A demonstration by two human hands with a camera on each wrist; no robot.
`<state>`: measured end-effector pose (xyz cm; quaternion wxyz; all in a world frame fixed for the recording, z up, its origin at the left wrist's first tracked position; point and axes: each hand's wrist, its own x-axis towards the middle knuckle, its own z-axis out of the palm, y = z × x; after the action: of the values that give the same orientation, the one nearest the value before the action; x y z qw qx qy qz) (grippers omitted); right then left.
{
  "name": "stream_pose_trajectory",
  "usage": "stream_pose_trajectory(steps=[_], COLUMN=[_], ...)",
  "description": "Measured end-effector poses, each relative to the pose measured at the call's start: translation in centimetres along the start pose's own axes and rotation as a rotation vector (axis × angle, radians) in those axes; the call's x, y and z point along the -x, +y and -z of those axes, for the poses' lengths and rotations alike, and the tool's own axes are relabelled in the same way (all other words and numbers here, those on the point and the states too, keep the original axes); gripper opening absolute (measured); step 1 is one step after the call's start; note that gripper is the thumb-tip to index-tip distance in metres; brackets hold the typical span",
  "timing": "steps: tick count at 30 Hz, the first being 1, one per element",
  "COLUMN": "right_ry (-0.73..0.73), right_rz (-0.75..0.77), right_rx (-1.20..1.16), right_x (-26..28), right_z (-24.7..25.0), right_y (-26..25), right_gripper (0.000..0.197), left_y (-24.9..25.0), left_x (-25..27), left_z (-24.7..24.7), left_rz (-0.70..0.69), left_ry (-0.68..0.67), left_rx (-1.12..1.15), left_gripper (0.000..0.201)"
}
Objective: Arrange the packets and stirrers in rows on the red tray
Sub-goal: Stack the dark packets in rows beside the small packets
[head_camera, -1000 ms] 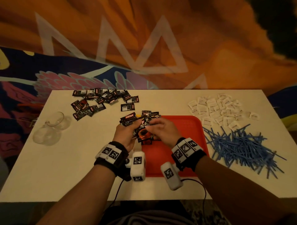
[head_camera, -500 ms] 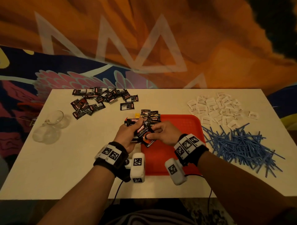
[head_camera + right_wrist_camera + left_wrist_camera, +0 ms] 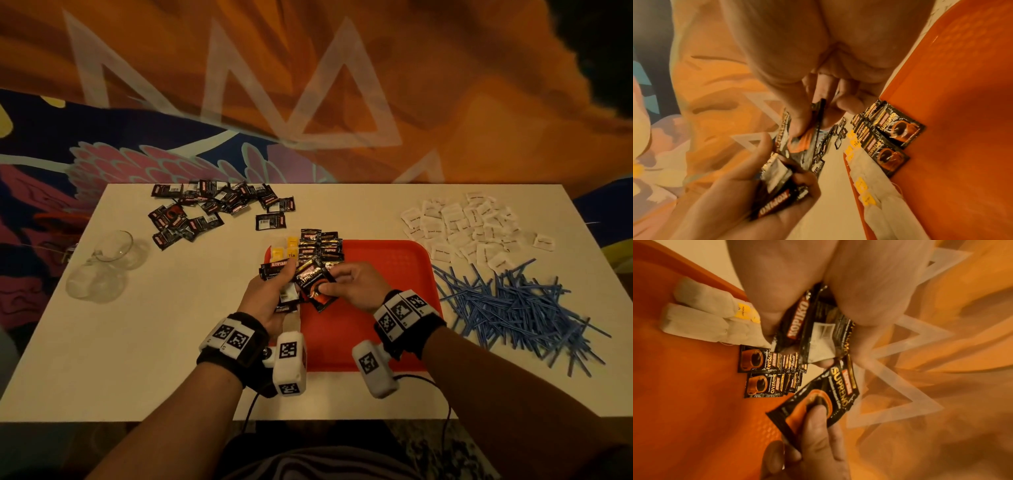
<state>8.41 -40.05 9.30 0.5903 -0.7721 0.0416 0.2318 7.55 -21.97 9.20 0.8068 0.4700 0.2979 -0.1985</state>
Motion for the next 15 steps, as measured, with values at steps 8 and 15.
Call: stream_pose_trajectory(steps=[8, 15], right_ry=[-0.017, 0.136], right_rz=[-0.073, -0.287], right_rx=[0.143, 0.266], right_x=[-0.8, -3.5], right_z=[0.1, 1.5], right_y=[1.5, 5.5], right_gripper=[0.019, 0.027], left_y=[-0.6, -0.7], left_x=[-1.1, -3.4], left_z=[0.3, 2.1], left_rz=[-0.011, -0.089], left_ry=[0.045, 0.187], left_rx=[-0.142, -0.443], left_gripper=[0.021, 0.010])
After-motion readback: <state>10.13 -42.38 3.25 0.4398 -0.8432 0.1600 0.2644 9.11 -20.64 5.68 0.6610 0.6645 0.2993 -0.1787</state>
